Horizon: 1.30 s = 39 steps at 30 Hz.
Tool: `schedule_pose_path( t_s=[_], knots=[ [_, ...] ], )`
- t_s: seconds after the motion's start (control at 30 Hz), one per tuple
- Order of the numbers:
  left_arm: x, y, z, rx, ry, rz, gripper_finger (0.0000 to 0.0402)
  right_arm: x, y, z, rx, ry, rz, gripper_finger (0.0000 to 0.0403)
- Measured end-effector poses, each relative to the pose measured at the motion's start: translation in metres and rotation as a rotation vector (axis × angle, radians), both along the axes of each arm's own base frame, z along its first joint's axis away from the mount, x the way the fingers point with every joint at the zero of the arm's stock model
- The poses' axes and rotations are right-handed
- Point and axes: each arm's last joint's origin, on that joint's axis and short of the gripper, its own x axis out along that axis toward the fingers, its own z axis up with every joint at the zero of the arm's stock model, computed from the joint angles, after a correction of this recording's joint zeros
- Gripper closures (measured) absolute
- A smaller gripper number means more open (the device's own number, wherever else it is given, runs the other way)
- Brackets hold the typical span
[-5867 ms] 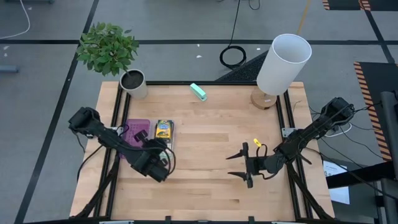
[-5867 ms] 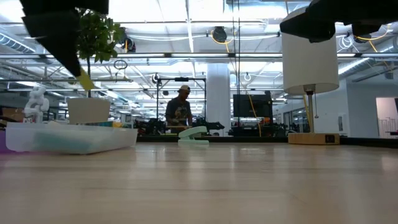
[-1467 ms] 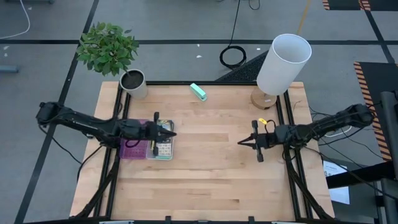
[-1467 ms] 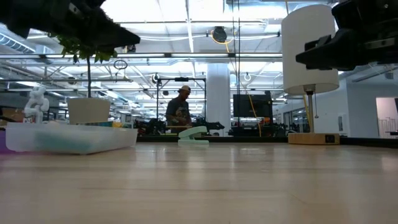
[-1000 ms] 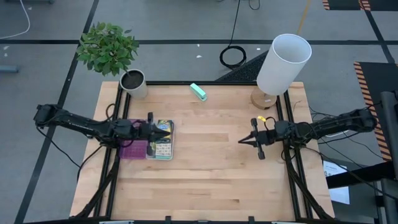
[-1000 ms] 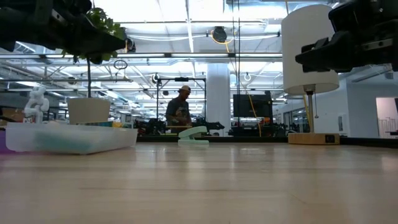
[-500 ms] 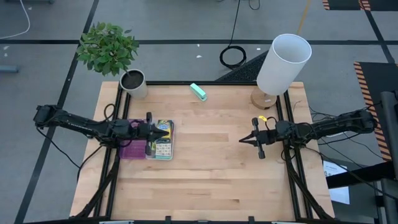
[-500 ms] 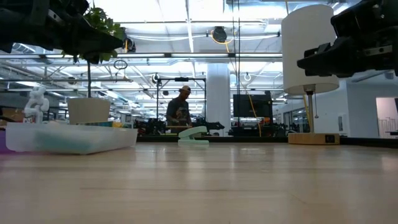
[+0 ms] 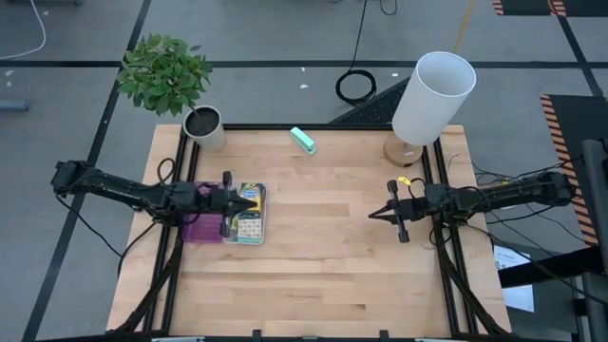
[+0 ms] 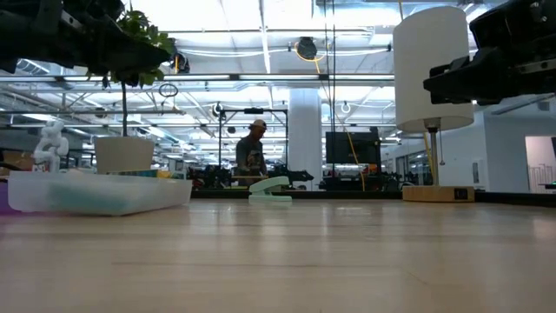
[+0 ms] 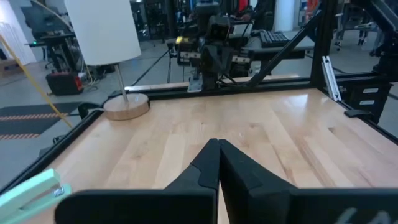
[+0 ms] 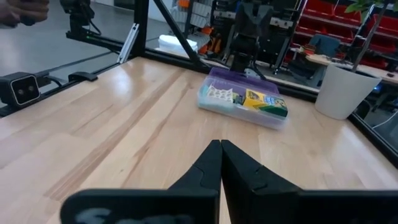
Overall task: Pack school essentials
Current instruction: Return to Home Position
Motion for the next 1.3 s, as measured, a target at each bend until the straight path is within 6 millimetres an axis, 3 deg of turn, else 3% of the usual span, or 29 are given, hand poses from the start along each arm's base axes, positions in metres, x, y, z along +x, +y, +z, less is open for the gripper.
schedule_pose_path(
  t_s=[0.13, 0.53, 0.87, 1.3],
  knots=[
    [-0.001, 0.0, -0.001, 0.011, -0.002, -0.009, 0.0398, -0.001, 0.0, -0.002, 0.005, -0.017, 0.0, 0.0403],
    [-0.021, 0.001, -0.03, 0.046, -0.153, -0.066, 0.0398, -0.004, 0.001, 0.009, 0.02, -0.132, 0.036, 0.0403],
    [-0.03, 0.002, -0.025, 0.044, -0.181, -0.075, 0.0396, -0.015, 0.0, 0.014, -0.006, -0.173, 0.046, 0.0403],
    [-0.033, 0.003, -0.026, 0.032, -0.165, -0.052, 0.0398, -0.029, -0.008, 0.018, 0.011, -0.218, -0.107, 0.0403]
  ],
)
